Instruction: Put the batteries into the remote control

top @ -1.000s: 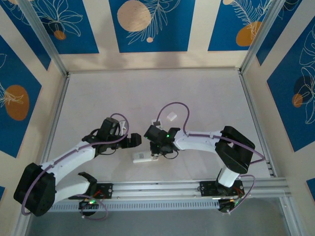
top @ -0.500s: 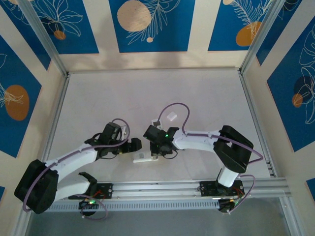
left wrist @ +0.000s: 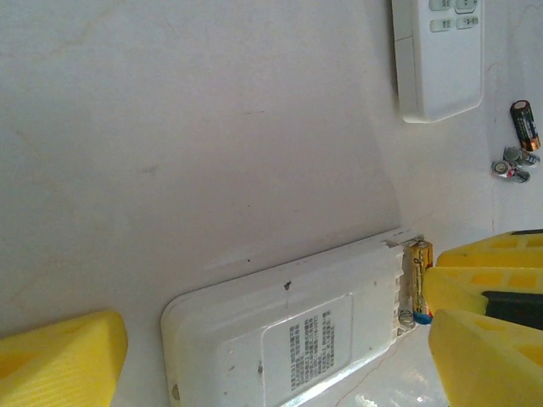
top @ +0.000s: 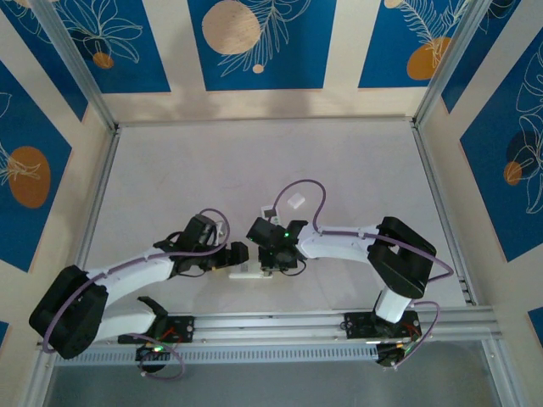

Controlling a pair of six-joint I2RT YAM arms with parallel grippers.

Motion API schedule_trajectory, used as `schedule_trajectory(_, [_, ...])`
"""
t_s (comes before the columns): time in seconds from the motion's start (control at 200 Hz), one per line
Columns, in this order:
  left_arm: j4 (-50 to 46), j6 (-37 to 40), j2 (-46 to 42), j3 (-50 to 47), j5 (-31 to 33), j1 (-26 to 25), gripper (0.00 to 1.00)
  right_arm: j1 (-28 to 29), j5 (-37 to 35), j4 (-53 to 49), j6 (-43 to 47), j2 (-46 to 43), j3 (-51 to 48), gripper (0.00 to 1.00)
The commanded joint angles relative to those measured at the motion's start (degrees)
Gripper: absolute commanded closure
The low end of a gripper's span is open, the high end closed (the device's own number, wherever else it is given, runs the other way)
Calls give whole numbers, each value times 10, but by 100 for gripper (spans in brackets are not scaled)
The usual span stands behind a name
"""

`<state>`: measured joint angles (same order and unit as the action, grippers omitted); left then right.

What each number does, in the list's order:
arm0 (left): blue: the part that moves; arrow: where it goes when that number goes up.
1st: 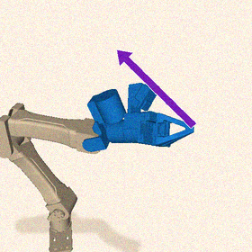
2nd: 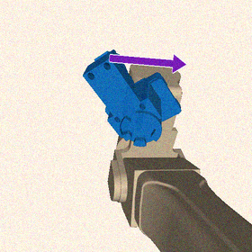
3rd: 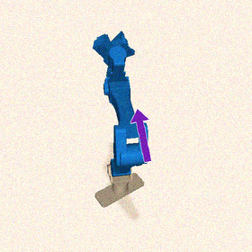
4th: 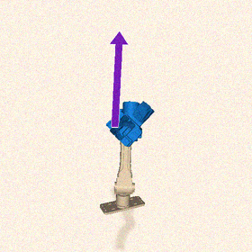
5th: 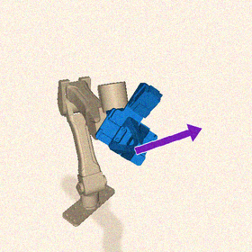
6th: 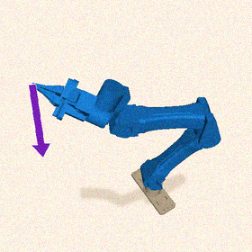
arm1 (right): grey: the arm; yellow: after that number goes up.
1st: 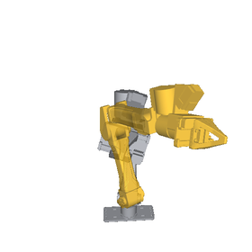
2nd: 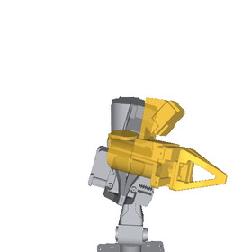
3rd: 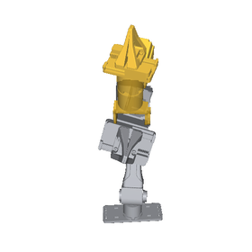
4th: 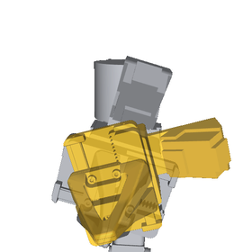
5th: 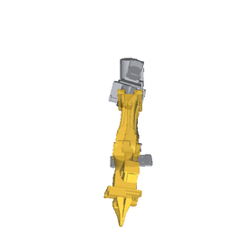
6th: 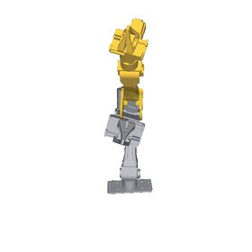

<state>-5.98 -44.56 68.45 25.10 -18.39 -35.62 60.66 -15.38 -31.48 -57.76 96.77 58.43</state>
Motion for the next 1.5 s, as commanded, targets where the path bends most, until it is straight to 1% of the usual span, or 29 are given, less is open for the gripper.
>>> schedule_trajectory(0.0, [-4,-1,0,-7,9,-7,10,4,2,-21,-10,-13,16,75])
schedule_trajectory(0.085, [-7,1,2,-6,10,-7,12,1,-2,-22,-10,-19,15,75])
schedule_trajectory(0.15, [-7,0,5,-5,6,-6,17,-2,-2,-23,-10,-17,15,75])
schedule_trajectory(0.455, [-12,-3,25,-2,-11,-17,33,1,0,-19,-7,9,14,76])
schedule_trajectory(0.615, [-13,-8,48,1,-16,-27,39,1,3,-16,-5,23,19,77])
schedule_trajectory(0.68, [-13,-9,57,5,-19,-34,41,1,4,-18,-4,28,22,78])
schedule_trajectory(0.76, [-14,-11,67,8,-20,-39,44,1,4,-19,-6,30,22,83])
schedule_trajectory(0.95, [-29,-24,81,12,1,-50,52,1,-3,-37,-10,20,26,88])
schedule_trajectory(1.16, [-43,-36,88,13,32,-53,60,5,-2,-39,-8,-9,25,89])
schedule_trajectory(1.31, [-43,-48,98,13,40,-54,65,6,-23,-33,-10,-24,22,89])
schedule_trajectory(1.495, [-50,-49,108,17,41,-58,66,6,-46,-22,-22,-12,15,88])
